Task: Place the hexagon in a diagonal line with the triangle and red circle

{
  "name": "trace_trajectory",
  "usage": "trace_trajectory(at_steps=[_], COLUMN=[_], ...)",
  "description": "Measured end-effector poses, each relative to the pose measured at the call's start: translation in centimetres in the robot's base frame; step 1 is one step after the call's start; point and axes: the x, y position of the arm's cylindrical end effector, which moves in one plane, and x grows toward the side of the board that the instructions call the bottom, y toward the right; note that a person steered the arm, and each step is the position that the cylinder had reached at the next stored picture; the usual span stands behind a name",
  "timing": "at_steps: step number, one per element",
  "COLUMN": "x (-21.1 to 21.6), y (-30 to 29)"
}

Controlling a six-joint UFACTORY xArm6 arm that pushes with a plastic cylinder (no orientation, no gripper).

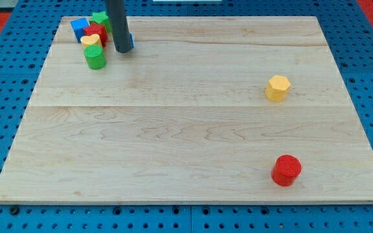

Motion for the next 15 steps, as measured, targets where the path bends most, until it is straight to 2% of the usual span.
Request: trace_trajectory(at_steps=[1, 3, 4, 5, 6, 8, 9, 10, 11, 15], x=[0.1, 3.5, 9.5, 14.4, 14.5, 19.7, 17.4, 15.6, 15.9, 15.9], y=[5.6, 26.8, 32.2, 30.8, 23.4, 21.3, 14.0, 11.8, 15.1, 13.4])
